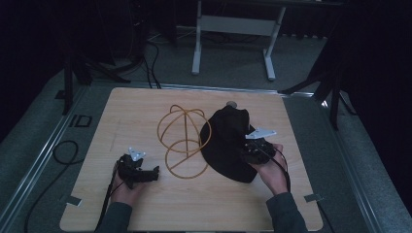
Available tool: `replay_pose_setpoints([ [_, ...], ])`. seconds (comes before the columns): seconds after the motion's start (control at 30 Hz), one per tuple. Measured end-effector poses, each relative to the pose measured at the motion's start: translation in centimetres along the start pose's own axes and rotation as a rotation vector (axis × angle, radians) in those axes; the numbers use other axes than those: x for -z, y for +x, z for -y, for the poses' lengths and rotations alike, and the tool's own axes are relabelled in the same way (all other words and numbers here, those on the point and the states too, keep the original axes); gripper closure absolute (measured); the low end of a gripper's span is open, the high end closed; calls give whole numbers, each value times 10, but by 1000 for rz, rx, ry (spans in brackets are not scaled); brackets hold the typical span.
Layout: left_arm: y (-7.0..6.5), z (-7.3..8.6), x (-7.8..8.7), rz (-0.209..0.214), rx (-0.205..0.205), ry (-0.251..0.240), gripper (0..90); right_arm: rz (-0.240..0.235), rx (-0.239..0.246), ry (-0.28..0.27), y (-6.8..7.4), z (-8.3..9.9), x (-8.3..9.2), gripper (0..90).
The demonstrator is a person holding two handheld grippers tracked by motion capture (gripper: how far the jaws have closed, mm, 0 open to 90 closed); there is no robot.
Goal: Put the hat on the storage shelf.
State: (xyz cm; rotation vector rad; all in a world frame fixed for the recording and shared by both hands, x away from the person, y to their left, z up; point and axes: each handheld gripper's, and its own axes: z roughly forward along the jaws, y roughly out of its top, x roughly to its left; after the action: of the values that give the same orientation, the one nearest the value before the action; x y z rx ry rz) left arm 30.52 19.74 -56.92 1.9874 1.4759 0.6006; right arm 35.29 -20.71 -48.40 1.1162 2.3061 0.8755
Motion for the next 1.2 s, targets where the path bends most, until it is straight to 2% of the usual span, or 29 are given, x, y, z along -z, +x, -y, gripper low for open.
replay_pose_setpoints([
  [0.17,0,0,0,0,3,-3,3,-8,0,28,-2,-3,-6,514],
  [0.47,0,0,0,0,0,1,2,-58,-2,75,-7,-14,-18,557],
  [0.63,0,0,0,0,-1,1,3,-85,13,101,-8,-19,-23,657],
  [0.7,0,0,0,0,-2,1,3,-89,32,101,-7,-20,-24,756],
  [0.77,0,0,0,0,-2,2,3,-101,37,102,-8,-21,-24,814],
  [0.9,0,0,0,-1,0,0,2,-99,37,96,-11,-23,-21,849],
  [1.2,0,0,0,1,0,0,3,-78,97,85,-9,-35,-17,867],
])
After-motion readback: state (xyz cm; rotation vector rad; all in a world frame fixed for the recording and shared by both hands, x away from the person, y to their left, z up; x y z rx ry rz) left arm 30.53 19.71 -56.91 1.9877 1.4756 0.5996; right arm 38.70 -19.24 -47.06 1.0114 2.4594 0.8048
